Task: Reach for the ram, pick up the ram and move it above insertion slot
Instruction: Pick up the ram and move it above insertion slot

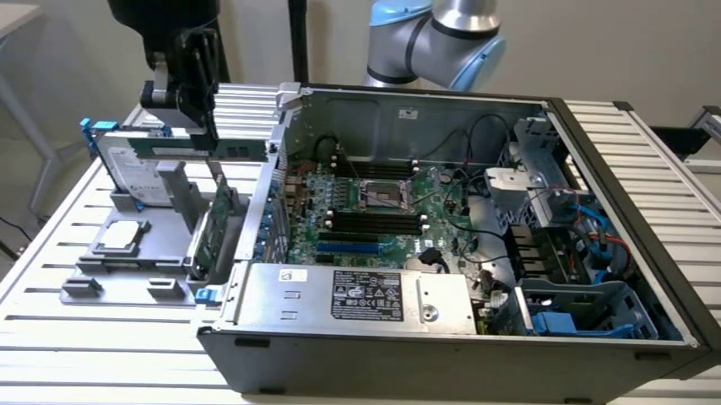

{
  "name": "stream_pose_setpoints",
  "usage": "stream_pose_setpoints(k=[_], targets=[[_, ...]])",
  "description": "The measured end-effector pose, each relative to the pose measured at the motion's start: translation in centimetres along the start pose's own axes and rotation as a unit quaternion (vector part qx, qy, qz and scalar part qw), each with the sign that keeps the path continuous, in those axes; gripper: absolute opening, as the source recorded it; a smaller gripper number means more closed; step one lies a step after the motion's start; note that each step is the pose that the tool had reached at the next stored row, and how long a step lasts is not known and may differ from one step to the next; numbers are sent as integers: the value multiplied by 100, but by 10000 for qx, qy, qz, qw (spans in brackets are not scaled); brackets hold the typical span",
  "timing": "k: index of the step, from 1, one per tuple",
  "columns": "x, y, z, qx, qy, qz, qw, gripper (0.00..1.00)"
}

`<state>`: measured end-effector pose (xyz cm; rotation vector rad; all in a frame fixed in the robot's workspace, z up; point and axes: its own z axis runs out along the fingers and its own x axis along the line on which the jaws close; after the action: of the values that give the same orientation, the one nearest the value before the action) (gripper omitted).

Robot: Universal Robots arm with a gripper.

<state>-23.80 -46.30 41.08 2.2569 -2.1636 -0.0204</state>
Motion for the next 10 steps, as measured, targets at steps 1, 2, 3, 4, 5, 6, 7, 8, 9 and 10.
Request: stream_pose_setpoints(k=[1,2,3,4,5,6,7,8,9,10], targets=[[-7,-33,-1,0,-1,0,10000,13],[-14,-69,-2,0,-3,0,10000,13],[-21,-103,-3,0,-4,0,10000,13],[-27,-138,-3,1,-6,0,10000,13],[-33,-172,-4,1,-8,-1,10000,13],[-39,-206,-5,0,-9,-1,10000,13],[-45,-240,-6,1,-10,0,10000,13],[-52,-275,-7,1,-12,0,10000,13],[-58,-310,-8,1,-13,0,10000,13],[-64,-344,-8,1,-15,-1,10000,13]])
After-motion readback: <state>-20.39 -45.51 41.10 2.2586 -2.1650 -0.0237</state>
